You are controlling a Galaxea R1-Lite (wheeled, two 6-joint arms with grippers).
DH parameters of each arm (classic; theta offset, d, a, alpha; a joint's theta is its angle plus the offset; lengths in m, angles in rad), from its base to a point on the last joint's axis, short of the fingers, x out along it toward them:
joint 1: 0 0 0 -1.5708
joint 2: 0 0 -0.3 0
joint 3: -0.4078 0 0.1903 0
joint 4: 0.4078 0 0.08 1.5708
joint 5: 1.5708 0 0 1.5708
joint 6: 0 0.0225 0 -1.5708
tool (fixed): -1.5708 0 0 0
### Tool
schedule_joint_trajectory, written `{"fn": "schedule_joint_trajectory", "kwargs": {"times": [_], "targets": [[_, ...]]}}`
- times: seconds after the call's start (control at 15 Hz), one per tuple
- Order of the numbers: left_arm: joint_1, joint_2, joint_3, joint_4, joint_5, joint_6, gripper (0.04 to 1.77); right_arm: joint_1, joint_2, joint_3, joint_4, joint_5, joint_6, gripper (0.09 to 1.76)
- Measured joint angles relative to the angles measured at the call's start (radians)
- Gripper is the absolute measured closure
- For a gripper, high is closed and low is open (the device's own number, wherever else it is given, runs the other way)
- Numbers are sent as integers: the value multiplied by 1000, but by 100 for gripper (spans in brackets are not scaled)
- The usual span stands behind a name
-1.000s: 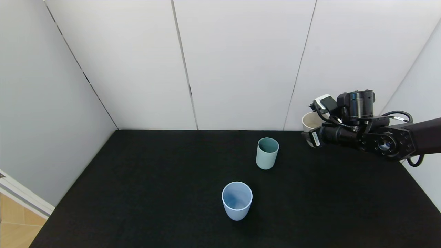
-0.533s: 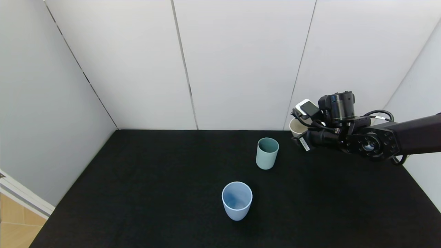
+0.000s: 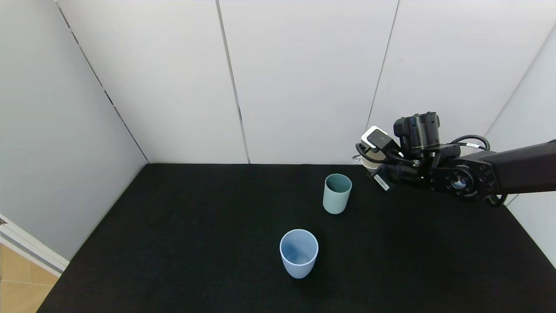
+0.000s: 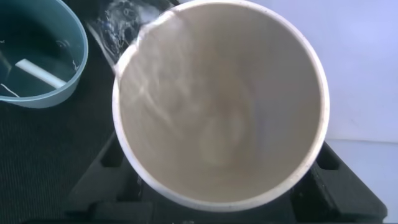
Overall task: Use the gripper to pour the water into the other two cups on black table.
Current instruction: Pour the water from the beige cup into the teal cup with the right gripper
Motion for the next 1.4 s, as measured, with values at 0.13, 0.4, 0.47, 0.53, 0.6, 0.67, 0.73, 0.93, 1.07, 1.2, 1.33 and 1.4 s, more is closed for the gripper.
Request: {"fn": "schedule_joint_trajectory", "kwargs": {"times": [0.13,0.4,0.47,0.53,0.6,0.67,0.73,0.93,1.07,1.2,1.33,1.4], "targets": [[0,0,0,0,0,0,9,25,8,-20,29,-17,-2,57],[0,0,0,0,0,0,9,55,34,-72,49,-47,-37,57],[0,0,0,0,0,0,9,57,39,-78,50,-48,-42,57],[0,0,0,0,0,0,9,57,45,-83,51,-48,-46,57],[0,0,0,0,0,0,9,57,48,-84,52,-49,-49,57],[0,0,0,0,0,0,9,57,52,-85,53,-49,-52,57],[0,0,0,0,0,0,9,57,55,-86,51,-49,-59,57],[0,0,0,0,0,0,9,56,63,-86,51,-49,-77,57],[0,0,0,0,0,0,9,53,66,-86,51,-49,-102,57],[0,0,0,0,0,0,9,50,66,-87,51,-53,-122,57],[0,0,0,0,0,0,9,49,68,-89,50,-74,-141,57],[0,0,0,0,0,0,9,47,69,-90,49,-76,-153,57]]}}
